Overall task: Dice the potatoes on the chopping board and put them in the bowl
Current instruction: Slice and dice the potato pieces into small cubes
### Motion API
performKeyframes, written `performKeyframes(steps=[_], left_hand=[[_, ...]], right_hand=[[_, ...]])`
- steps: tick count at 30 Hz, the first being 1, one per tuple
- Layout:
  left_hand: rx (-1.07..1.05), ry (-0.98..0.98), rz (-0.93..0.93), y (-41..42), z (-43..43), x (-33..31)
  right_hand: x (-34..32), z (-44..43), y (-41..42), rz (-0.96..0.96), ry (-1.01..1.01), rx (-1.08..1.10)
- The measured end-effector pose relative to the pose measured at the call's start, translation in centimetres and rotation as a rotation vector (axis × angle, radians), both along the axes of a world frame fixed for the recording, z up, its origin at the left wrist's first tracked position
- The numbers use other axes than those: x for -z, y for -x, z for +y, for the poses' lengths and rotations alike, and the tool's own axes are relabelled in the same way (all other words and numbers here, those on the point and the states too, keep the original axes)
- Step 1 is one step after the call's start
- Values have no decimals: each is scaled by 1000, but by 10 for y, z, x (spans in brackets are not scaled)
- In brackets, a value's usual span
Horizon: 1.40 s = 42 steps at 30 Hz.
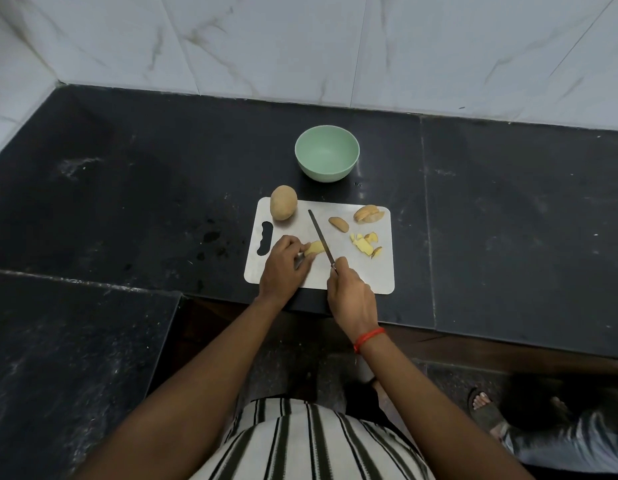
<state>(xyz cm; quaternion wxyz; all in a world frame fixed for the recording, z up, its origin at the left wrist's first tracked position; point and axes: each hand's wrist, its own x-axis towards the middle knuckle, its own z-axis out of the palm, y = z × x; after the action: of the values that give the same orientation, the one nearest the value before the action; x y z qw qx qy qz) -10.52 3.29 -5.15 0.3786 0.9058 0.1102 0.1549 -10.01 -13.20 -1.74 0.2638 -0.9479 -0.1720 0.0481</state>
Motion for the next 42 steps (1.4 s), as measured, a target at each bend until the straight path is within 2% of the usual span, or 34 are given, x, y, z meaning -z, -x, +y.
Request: performKeyframes(steps=[12,23,30,34,38,42], left_hand=[[-15,-66,-11,0,-1,-1],[-26,-136,-14,-2,-3,-1],[-15,-145,11,-1,-3,-1],[-9,-89,8,-1,-2,-1],[-23,-17,35,2,0,-4],[-9,33,48,4,6,-7]], right_hand=[[0,4,3,-1,62,-60],[-6,-11,23,50,209,-100],[-6,-49,46,65,109,-73],[-6,-60,58,40,55,-31],[-9,-51,55,19,-76,-7],[-14,-21,32,-9,-87,-29]])
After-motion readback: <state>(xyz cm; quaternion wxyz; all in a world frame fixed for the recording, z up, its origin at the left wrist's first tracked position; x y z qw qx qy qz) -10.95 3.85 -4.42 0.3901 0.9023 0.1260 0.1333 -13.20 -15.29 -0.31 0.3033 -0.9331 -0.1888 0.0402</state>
